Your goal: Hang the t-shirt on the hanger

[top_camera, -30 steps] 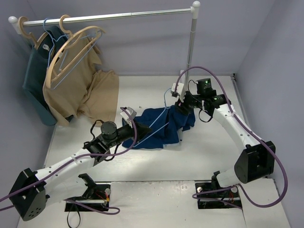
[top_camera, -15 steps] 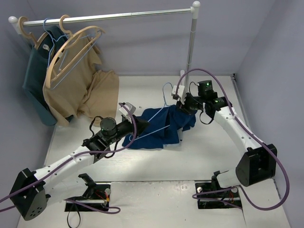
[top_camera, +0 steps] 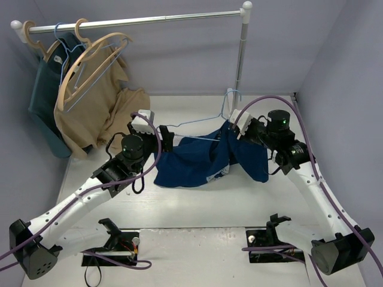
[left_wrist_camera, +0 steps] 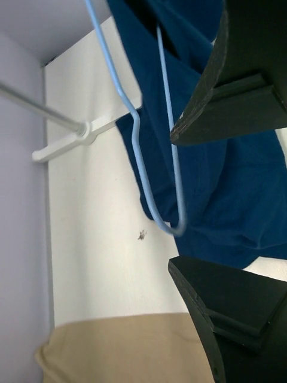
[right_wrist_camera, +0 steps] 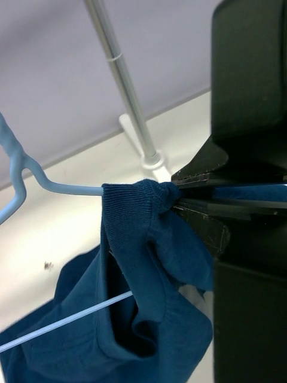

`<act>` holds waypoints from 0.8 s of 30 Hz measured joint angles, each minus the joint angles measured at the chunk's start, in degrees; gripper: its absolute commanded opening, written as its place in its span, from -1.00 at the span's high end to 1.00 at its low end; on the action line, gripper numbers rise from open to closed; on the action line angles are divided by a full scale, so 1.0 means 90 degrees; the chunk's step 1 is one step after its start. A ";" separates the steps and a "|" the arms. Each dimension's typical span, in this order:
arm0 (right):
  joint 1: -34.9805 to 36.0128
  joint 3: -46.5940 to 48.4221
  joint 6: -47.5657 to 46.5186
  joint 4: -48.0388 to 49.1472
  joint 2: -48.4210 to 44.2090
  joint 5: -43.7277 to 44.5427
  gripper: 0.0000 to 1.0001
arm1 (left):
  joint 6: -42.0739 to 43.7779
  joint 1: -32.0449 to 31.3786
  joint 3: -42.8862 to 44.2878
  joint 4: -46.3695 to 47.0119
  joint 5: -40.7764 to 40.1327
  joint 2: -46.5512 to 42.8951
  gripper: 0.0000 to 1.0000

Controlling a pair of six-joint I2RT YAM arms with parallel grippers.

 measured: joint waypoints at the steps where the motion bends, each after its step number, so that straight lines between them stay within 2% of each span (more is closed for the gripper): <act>1: 0.0022 -0.0027 0.0012 0.0029 -0.0058 0.0143 1.00 | -0.0083 0.0000 0.0100 -0.0100 -0.0194 0.0000 -0.50; 7: 0.0170 -0.0080 0.0206 0.0192 -0.0058 0.0704 1.00 | -0.0724 0.0000 0.0369 -0.0449 -0.0408 0.0068 -0.47; 12: 0.0517 -0.0155 0.0260 0.0376 -0.0027 0.1190 1.00 | -0.1401 -0.0211 0.0372 -0.0457 -0.0294 0.0714 -0.37; 21: 0.0826 -0.0155 0.0561 0.0517 0.0265 0.1899 1.00 | -0.1841 -0.1812 0.0369 0.0051 -0.1404 0.1513 -0.37; 24: 0.0896 -0.0148 0.0665 0.0520 0.0367 0.2106 1.00 | -0.1846 -0.2118 0.0459 0.0250 -0.1766 0.1829 -0.37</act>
